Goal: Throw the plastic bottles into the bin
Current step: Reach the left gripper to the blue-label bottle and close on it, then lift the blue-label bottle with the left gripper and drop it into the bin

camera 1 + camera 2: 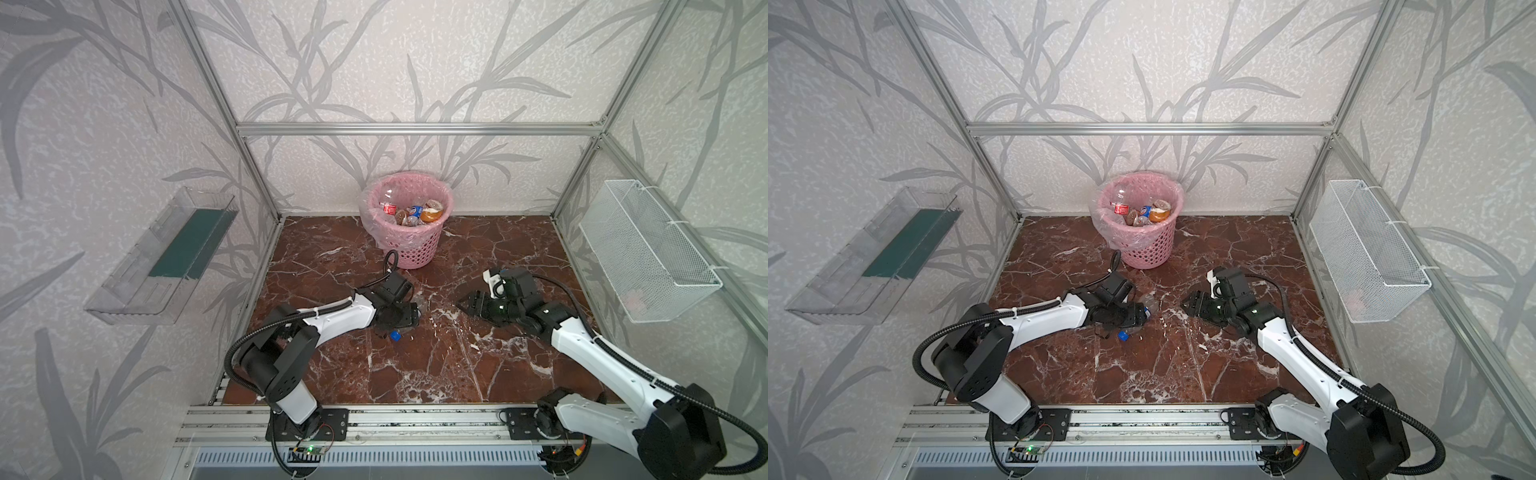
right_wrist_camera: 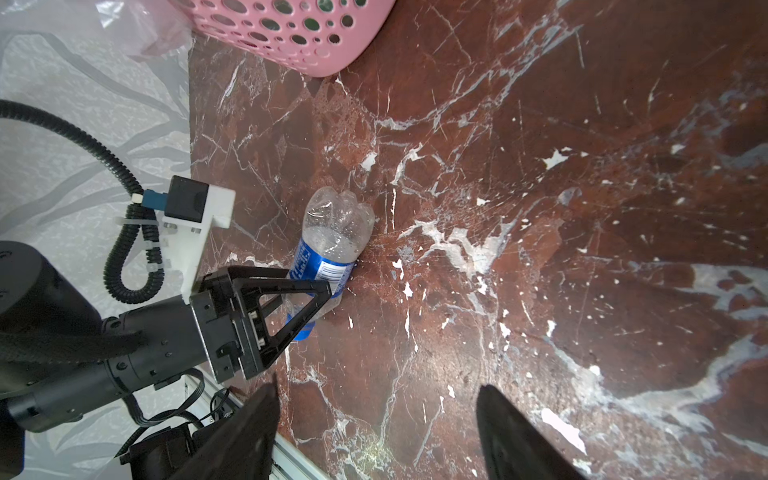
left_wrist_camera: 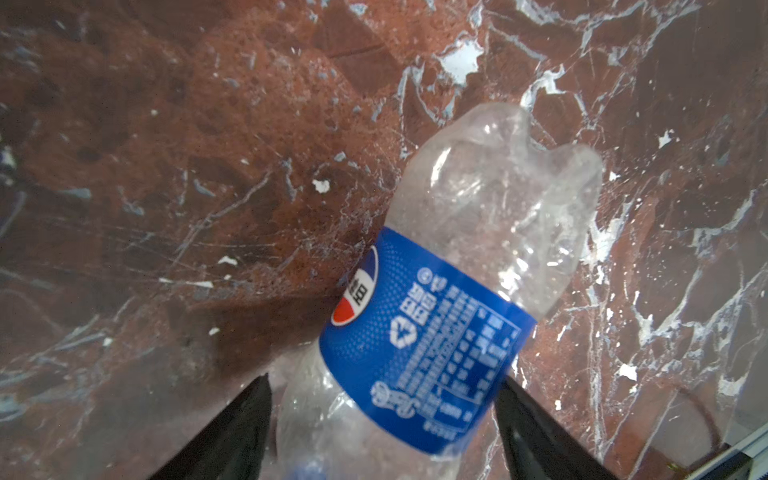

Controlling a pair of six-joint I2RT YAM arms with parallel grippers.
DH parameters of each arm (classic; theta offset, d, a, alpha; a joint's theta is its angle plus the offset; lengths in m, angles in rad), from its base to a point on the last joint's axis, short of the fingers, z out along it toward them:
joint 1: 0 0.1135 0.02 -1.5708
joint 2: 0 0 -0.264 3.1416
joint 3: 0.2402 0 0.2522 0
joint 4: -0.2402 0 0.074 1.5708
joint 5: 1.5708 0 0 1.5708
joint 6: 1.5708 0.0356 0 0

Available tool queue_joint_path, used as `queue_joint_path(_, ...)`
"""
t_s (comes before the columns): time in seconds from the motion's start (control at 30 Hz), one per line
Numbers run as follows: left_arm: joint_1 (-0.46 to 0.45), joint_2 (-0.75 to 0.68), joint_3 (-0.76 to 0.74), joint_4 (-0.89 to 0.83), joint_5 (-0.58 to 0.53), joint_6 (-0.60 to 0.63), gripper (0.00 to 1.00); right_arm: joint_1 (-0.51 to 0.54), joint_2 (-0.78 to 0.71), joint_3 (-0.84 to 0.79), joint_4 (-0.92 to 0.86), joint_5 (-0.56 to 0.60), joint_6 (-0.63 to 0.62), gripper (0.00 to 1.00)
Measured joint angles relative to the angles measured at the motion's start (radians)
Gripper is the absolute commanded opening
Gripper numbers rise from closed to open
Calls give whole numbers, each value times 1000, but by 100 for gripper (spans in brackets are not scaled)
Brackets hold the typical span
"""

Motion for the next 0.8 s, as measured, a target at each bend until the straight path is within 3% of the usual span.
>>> queue_joint_path(0.27, 11, 2, 0, 0, -2, 4, 65, -1, 0, 0, 1, 0, 0, 73)
queue_joint_path(0.47, 19, 0, -1, 0, -2, 3, 60, -1, 0, -4, 3, 0, -1, 73)
queue_joint_path(0.53, 23, -3, -6, 0, -2, 3, 62, -1, 0, -8, 4, 0, 0, 73)
queue_joint_path(0.67, 27, -13, -18, -1, -6, 3, 80, -1, 0, -12, 3, -1, 0, 73)
queue_joint_path(0.8, 29, -13, -19, -10, -10, 3, 84, -2, 0, -12, 4, -4, 0, 72)
